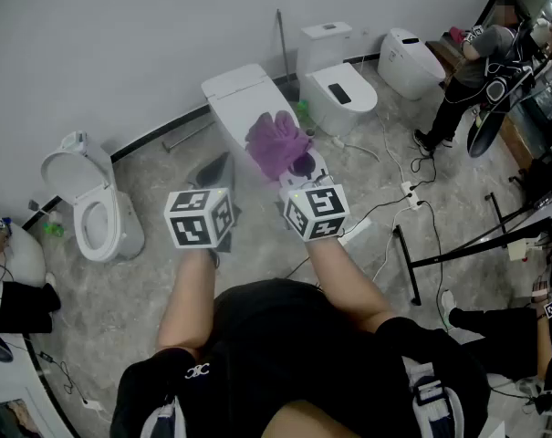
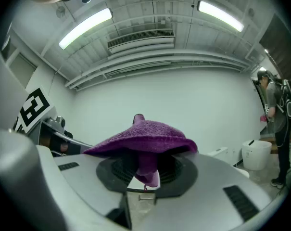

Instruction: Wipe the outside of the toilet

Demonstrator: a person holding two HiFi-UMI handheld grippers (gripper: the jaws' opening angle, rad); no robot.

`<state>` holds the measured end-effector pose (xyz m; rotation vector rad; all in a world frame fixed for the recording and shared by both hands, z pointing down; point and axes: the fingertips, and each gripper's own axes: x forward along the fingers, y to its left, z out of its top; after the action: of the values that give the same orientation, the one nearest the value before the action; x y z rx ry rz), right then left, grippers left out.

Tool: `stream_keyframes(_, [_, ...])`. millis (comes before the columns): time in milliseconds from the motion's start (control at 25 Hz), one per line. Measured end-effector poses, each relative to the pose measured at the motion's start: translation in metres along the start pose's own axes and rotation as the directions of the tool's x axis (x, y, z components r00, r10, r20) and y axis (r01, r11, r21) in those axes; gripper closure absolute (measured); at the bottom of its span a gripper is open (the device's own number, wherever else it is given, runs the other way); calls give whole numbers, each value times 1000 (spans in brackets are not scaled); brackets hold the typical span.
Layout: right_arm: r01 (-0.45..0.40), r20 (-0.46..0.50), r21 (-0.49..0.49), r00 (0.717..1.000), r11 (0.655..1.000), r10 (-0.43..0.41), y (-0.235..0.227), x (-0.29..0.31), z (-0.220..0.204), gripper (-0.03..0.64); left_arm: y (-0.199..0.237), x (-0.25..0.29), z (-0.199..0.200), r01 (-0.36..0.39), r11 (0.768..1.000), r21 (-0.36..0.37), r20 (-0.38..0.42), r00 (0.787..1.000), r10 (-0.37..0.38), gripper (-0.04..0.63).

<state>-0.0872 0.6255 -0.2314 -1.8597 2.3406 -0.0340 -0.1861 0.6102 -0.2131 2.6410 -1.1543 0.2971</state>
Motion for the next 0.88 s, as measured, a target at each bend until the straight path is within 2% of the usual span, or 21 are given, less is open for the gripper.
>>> stream_keyframes(680, [7, 4, 35, 1000, 999, -7, -25, -31, -11, 538, -23, 4, -30, -30, 999, -31, -29, 999, 29, 588])
stream_keyframes(880, [9, -16, 69, 1000, 998, -8, -42, -22, -24, 538, -23, 16, -28, -74, 997, 35, -20, 997, 75, 588])
